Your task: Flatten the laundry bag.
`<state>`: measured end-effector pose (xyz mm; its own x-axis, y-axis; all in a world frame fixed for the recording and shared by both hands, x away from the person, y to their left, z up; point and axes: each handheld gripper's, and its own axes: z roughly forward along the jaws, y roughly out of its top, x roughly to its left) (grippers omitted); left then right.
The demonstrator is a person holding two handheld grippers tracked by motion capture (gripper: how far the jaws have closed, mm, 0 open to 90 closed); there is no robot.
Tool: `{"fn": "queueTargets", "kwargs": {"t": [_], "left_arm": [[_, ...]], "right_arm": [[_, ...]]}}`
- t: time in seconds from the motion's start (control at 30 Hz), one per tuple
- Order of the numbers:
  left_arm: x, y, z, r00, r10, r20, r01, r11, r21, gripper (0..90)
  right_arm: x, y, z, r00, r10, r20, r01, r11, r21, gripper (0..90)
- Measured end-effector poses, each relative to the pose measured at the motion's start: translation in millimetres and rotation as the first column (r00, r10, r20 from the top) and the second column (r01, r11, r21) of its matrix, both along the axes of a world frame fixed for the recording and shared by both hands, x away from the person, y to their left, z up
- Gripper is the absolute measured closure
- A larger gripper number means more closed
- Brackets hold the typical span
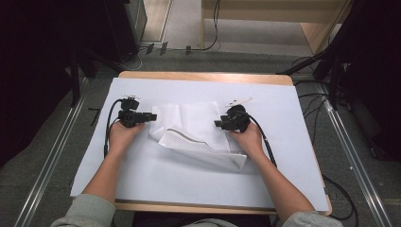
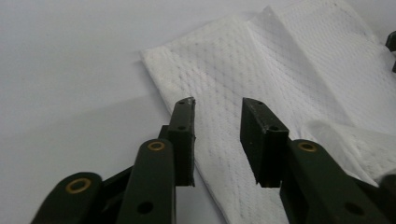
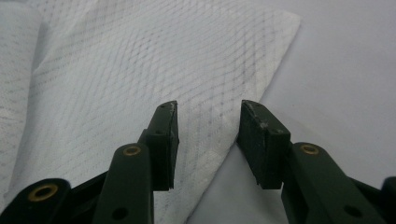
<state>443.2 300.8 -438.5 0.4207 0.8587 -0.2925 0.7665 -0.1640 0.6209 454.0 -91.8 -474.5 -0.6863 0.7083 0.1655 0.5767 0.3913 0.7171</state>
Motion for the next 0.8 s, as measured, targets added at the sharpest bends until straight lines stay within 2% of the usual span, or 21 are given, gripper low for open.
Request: {"fn": "queueTargets", "kwargs": {"t": [0.1,0.17,0.27,0.33,0.43,0.53,0.8], "left_arm": [[-5.9,3.3,6.5,0.9999,0.001,0.013,-0.001,0.9998,-0.018,59.6],[-9.9,6.3,11.0,0.9998,0.006,0.019,-0.005,0.9996,-0.028,57.6],[-14.3,10.6,15.2,0.9995,0.013,0.028,-0.011,0.9989,-0.046,55.6],[-16.1,12.5,16.1,0.9997,0.011,0.022,-0.011,0.9991,-0.04,54.7],[-17.7,10.8,15.4,1.0,0.005,0.008,-0.004,0.9992,-0.04,53.5],[-19.6,7.9,16.6,0.9999,-0.011,0.011,0.011,0.9993,-0.035,53.4],[-27.8,0.9,25.2,0.9986,-0.038,0.036,0.039,0.9985,-0.039,52.8]], "right_arm": [[-3.1,5.9,1.0,0.9994,0.001,0.034,0.001,0.999,-0.054,66.6],[-4.3,7.9,1.5,0.9991,-0.011,0.041,0.014,0.997,-0.074,70.5],[-2.8,6.5,1.8,0.9994,-0.023,0.025,0.025,0.998,-0.062,82.5],[-2.2,6.5,1.8,0.9998,-0.017,0.011,0.018,0.999,-0.051,87.8],[-1.7,7.6,2.7,0.9999,-0.01,0.008,0.011,0.998,-0.06,90.0],[1.6,4.6,2.6,0.9998,-0.019,-0.001,0.019,0.999,-0.045,90.0],[12.6,-24.8,5.2,0.9922,-0.123,-0.016,0.123,0.992,-0.035,90.0]]}}
